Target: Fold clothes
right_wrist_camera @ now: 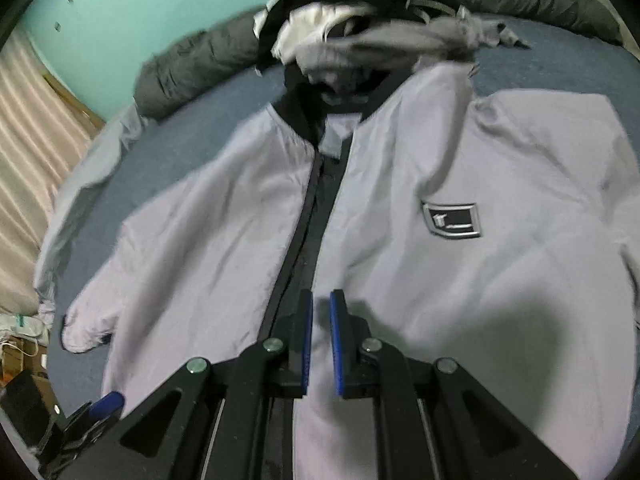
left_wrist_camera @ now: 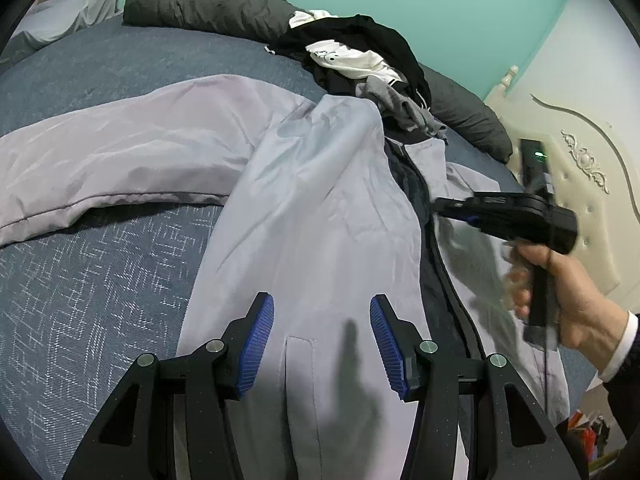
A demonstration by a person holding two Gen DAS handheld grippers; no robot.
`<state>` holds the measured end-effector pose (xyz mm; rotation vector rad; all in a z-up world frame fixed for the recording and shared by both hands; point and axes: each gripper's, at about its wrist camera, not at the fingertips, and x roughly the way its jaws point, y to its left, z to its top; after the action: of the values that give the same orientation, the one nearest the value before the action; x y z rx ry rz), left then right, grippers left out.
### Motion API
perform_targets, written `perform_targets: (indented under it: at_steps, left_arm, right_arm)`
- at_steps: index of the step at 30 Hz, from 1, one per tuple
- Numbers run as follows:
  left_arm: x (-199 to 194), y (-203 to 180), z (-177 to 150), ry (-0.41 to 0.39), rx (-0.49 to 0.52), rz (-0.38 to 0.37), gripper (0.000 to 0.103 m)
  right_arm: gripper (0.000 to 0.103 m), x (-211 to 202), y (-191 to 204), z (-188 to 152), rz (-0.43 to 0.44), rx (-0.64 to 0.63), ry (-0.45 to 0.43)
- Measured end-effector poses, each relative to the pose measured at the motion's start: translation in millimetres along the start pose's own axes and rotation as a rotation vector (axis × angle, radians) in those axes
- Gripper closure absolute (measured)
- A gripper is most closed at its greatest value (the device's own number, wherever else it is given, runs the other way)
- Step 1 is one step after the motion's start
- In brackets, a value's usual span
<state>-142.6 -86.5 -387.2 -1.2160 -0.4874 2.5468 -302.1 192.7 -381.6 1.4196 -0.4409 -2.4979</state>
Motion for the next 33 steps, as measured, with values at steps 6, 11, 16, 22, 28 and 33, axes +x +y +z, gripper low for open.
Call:
perform_targets:
  at_steps: [6,11,16,22,28,33]
  left_arm:
    - [5,0,0,0.011,-0.004,0.001,0.049]
    - [4,-3,1,0.009,0.001,0.001,0.049]
    - [0,-8,2,0.011,0.006,-0.013,0.049]
    - [1,-36,-4,0.062,0.042,-0.096,0.049]
    - [15,-82,-22,0.155,0.079,-0.194,0.048]
    - [31,-124,-47,0.242,0.125,-0.228,0.041]
  right_arm:
    - [0.092,40,8,-2,-0.011,-0.004,0.080]
    - [0.092,4,-6,-5,0.048,0.003,0.035]
    - [0.059,-78,-58,-32,-0.001,0.072,-0.074]
    - [0.057,-152,-126,-81,-0.092,0.116,-0.108]
    - [0.054,-188,-174,-138,-0.123,0.290,-0.171]
    - [0.047,-201,-174,-169,-0.097,0.333,-0.213]
